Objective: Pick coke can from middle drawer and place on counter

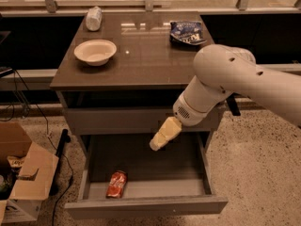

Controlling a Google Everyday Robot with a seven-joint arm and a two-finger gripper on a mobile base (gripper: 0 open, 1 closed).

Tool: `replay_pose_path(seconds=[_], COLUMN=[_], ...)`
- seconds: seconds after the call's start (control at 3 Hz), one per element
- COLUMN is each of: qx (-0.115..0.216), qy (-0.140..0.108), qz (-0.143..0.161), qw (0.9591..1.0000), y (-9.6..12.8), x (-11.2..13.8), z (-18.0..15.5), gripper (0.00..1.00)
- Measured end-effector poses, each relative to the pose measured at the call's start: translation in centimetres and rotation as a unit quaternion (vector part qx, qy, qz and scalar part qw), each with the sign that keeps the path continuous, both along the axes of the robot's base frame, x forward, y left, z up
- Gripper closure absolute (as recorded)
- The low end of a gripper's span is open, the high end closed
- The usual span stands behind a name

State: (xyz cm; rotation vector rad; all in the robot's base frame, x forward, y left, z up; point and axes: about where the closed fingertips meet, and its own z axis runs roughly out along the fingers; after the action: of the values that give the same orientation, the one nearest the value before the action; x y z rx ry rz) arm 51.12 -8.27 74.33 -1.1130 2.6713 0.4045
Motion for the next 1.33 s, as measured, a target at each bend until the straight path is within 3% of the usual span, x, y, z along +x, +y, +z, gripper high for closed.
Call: replay_pose_path(seconds=[0.33, 0.67, 1.0, 1.33], qx=[0.035, 0.069, 0.076, 0.072], qy=[0.020, 0.065, 0.103, 0.140], qz=[-0.023, -0.074, -0.130, -0.189], qw=[0.9989, 0.9928, 0.9833, 0.9693], y=[3.5, 7.0, 9.0, 10.2], x=[1.6, 2.9, 3.2, 2.8], z=[-4.6, -11.2, -15.7, -20.0], gripper=[0.00, 0.00, 0.00, 0.00])
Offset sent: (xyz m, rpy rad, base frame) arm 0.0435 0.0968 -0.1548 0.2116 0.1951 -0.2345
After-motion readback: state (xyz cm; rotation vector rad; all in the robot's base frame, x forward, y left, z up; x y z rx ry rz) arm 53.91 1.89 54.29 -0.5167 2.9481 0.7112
